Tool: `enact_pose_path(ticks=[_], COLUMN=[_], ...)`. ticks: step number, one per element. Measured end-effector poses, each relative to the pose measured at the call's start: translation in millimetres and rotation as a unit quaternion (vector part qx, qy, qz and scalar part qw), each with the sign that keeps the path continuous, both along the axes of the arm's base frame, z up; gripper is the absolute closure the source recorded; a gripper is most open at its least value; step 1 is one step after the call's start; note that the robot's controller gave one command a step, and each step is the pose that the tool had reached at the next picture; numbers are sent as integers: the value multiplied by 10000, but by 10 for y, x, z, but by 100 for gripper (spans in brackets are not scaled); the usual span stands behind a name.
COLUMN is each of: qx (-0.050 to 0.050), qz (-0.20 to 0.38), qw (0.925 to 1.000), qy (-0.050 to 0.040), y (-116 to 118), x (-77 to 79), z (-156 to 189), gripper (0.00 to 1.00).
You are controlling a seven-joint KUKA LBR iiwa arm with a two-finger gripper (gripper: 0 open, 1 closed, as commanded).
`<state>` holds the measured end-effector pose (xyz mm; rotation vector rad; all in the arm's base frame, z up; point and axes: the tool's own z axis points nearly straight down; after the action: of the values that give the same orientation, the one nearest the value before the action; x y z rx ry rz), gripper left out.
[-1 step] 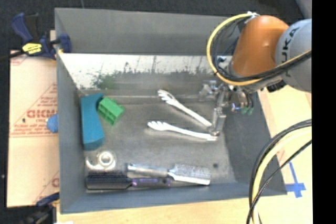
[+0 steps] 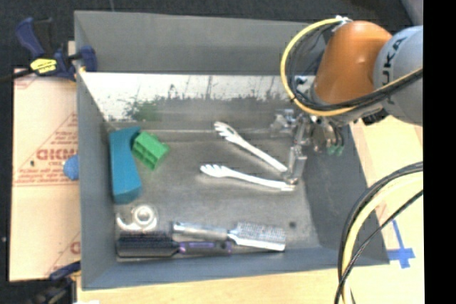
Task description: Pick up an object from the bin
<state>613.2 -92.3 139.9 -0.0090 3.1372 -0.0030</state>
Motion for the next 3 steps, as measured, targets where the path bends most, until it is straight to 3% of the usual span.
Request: enact_pose_path(ticks=[1,2,3], qx=[0,10,6], qz=[561,-204,-860], qw=[9984,9998,9963], qy=[-14,-21,-25], y=[-116,69,-285], x=[-41,262,-33], z=[102,-451,-518], gripper=[0,0,0])
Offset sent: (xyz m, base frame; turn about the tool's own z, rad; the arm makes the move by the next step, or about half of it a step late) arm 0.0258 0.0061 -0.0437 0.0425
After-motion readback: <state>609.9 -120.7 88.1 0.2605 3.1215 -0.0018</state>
